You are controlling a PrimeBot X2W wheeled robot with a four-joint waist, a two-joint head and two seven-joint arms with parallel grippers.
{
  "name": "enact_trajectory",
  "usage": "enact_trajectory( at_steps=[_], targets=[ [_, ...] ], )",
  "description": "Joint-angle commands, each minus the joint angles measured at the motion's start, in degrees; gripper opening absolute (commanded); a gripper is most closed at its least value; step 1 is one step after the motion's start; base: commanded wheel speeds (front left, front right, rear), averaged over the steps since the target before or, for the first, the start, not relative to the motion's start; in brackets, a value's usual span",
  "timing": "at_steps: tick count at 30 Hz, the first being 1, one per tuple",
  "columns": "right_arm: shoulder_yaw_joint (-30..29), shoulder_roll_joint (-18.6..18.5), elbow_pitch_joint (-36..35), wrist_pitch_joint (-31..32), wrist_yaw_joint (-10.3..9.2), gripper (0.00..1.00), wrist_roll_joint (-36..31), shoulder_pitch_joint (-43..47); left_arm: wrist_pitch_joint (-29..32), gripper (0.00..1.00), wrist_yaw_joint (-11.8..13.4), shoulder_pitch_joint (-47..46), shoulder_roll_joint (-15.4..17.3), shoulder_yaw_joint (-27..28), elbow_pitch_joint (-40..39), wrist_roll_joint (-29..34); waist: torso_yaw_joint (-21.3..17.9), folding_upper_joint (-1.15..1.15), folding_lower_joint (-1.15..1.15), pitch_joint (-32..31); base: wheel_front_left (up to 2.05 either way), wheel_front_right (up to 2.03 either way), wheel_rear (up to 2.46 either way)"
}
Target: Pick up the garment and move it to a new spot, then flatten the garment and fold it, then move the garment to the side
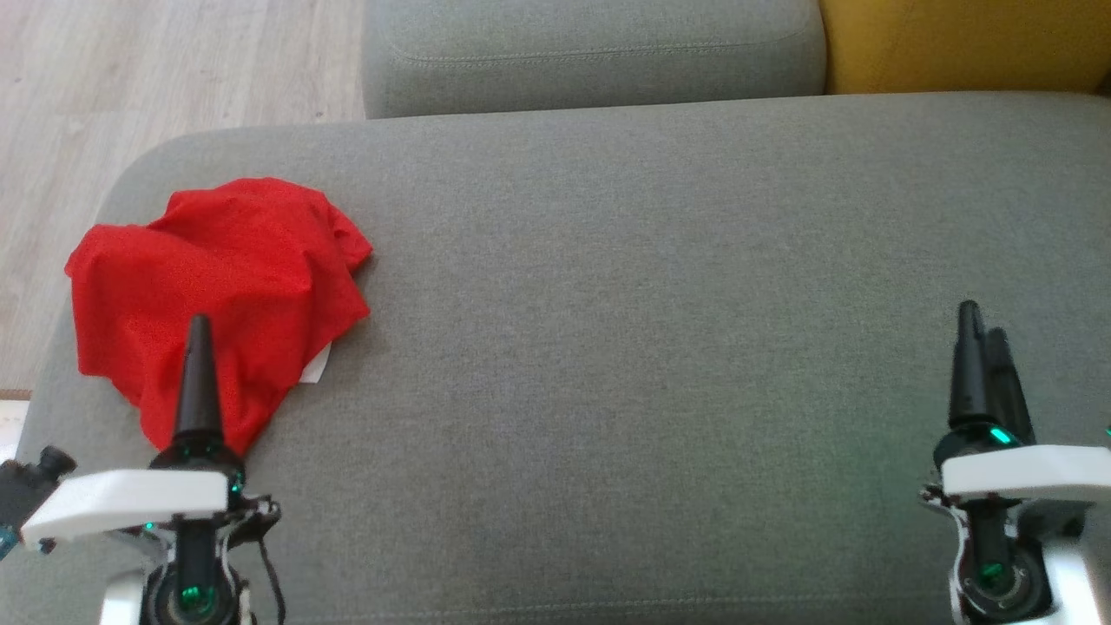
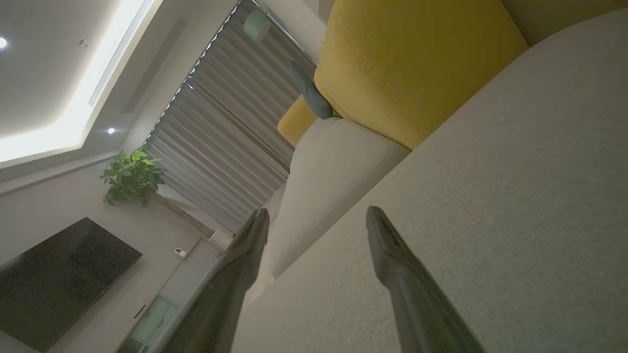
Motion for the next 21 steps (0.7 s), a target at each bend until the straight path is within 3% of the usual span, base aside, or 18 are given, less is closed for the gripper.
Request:
enact_trajectory(
  at_steps=[1, 7, 21],
  targets=[
    [0.85, -0.36, -2.62, -0.72, 0.20, 1.00, -1.77, -3.09, -0.54, 1.00, 0.22, -2.73, 0.83, 0.47, -2.77, 1.40, -0.02, 0.00, 0.00, 0.00, 0.00, 0.00, 0.00],
    [3.06, -0.38, -3.33, -1.73, 0.22, 1.00, -8.63, -2.97, -1.55, 1.00, 0.15, -2.64, 0.87, -2.59, -4.45, 9.49, -0.15, 0.00, 0.00, 0.09, 0.00, 0.00, 0.00],
    [6.53, -0.43, -3.03, -4.10, 0.27, 1.00, -23.61, -2.92, -3.90, 1.00, 2.70, -2.77, 1.03, -8.60, -6.60, 27.58, -0.49, 0.00, 0.00, 0.42, 0.00, 0.00, 0.00]
  ],
)
